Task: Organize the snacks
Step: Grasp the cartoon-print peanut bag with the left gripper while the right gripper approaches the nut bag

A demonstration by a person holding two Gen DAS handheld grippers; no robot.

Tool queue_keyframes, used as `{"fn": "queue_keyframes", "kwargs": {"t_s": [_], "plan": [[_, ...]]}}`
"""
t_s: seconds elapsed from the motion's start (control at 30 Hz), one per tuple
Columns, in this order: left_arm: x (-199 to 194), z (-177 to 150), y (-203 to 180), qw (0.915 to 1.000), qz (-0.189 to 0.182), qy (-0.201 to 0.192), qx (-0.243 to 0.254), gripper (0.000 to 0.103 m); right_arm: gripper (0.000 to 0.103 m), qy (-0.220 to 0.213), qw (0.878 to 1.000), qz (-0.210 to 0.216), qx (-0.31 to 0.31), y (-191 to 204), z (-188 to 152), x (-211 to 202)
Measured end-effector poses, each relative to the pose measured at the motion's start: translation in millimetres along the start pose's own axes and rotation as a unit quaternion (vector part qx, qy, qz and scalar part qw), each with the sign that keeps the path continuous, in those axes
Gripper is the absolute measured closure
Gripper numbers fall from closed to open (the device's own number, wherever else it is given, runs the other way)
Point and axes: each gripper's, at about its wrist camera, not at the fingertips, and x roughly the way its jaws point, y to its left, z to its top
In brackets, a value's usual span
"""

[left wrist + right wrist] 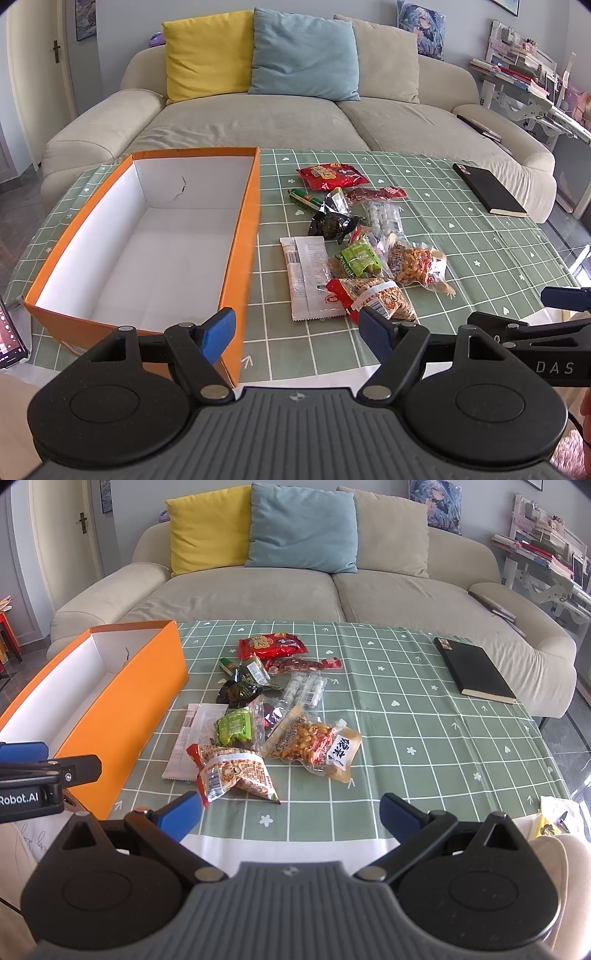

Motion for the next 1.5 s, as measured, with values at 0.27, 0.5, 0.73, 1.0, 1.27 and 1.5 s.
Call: {"fn": "queue_keyframes", "kwargs": {"t_s": [0.27, 0.5, 0.73, 1.0, 1.27, 1.5], "plan": [[0.1, -1.0, -1.6, 1.0, -0.002, 0.001, 0.003, 0.014, 0.003, 0.003, 1.0, 0.0, 0.001, 1.3, 1.2, 0.4], [2.7, 0.8, -7.3, 0.9994, -0.019, -0.005, 0.028, 0.014, 0.003, 0.008, 1.0, 0.005, -0.002, -1.7, 3.2, 3.6], [17.4, 11.0, -17.8, 0.9959, -0.074, 0.009, 0.051, 0.014, 0.004, 0.004, 1.0, -0.005, 0.009, -23.1, 13.7, 16.8], [48.9, 16.5, -38.7, 0.988, -0.118, 0.025, 0.098, 0.014, 0.005, 0.001, 0.999, -0.015, -0.046, -38.2, 21.6, 45.8], [99.7, 11.6, -51.5, 0.9793, -0.119, 0.067, 0.149, 0.014, 0.013, 0.012, 0.995, 0.002, -0.099, -52.7, 27.6, 95.2], [132.4, 12.3, -60.8, 0.9693, -0.11, 0.097, 0.197, 0.014, 0.014, 0.016, 0.989, 0.036, -0.145, -57.3, 31.9, 137.4]]}}
